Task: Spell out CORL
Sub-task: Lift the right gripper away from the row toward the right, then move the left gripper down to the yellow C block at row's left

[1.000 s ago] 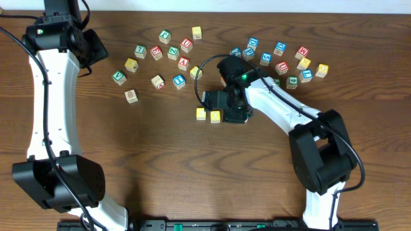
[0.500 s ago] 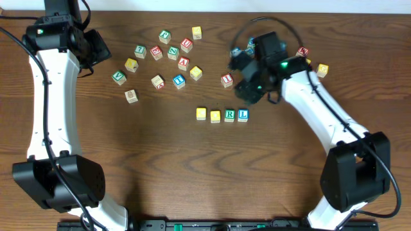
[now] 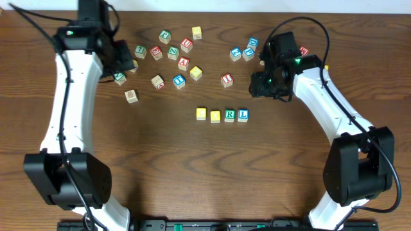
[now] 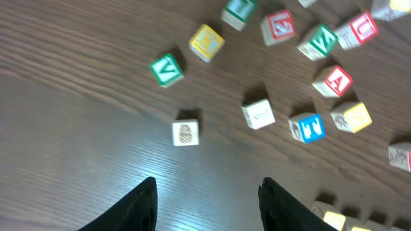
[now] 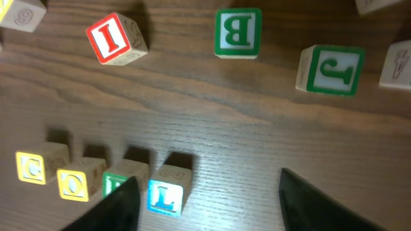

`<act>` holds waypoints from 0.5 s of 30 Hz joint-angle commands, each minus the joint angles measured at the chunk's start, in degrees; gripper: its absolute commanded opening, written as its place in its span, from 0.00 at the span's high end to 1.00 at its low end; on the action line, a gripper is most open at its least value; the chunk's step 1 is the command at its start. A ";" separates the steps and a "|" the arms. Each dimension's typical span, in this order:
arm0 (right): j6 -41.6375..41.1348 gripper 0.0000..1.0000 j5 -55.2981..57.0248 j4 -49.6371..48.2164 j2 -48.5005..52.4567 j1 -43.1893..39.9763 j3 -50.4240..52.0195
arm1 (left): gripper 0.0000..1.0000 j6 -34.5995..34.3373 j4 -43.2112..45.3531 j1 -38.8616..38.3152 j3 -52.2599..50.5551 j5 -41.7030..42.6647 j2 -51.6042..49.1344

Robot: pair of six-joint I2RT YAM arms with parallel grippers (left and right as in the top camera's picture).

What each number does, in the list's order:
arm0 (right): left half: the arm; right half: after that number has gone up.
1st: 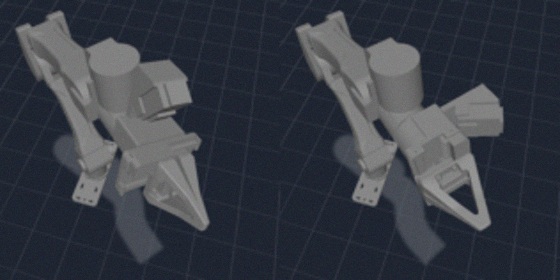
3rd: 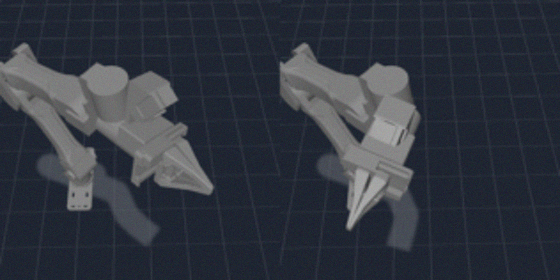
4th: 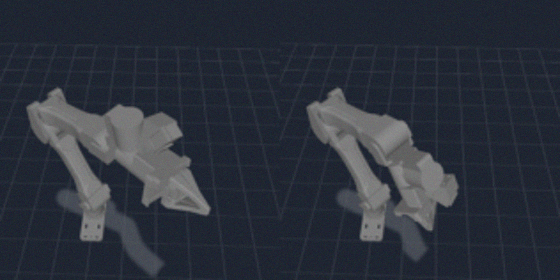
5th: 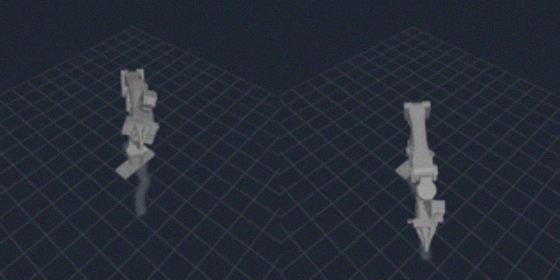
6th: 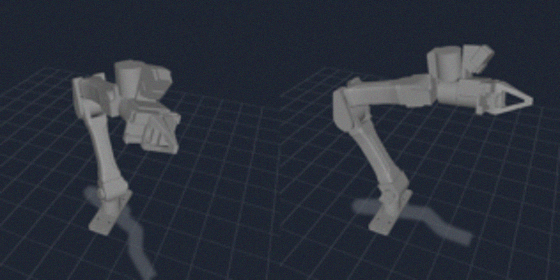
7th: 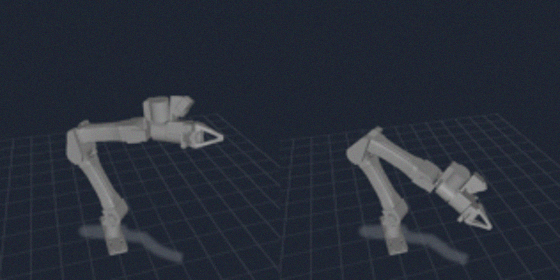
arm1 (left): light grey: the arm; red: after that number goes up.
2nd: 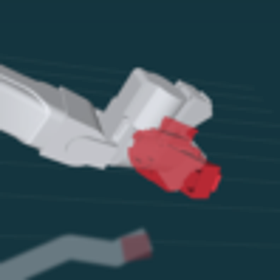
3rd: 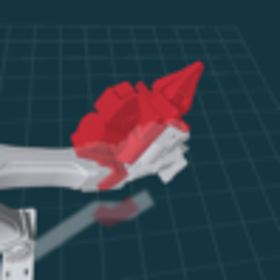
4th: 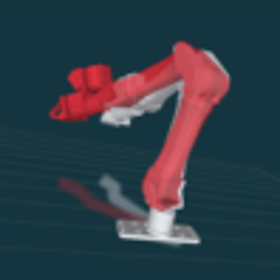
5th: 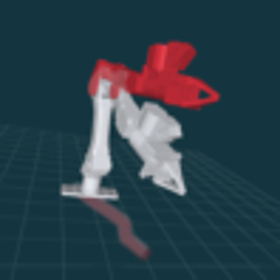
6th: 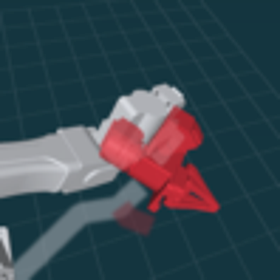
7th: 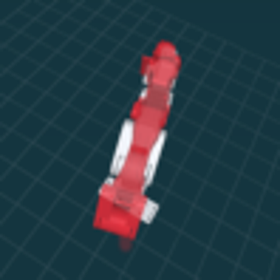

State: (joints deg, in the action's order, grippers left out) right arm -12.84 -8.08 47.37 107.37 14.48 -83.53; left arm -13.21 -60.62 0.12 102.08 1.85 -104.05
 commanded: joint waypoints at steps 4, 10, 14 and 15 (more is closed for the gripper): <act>-2.89 0.32 0.44 0.35 0.61 1.09 0.48 | 0.53 1.40 3.06 -4.09 -4.17 0.55 -1.07; -4.31 0.57 0.44 -0.76 0.59 0.07 0.46 | 0.69 1.38 4.24 -10.08 -5.22 0.55 -3.37; -6.45 0.63 -1.01 -2.67 0.48 -1.46 0.22 | 0.78 1.38 4.70 -14.14 -5.22 0.52 -5.07; -6.47 0.63 -1.68 -2.86 0.28 -1.81 0.15 | 0.80 1.36 4.74 -14.97 -5.22 0.52 -5.49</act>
State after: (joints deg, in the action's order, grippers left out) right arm -17.54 -8.29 44.93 107.44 13.85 -83.46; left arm -12.10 -55.92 -12.95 97.36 2.46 -108.22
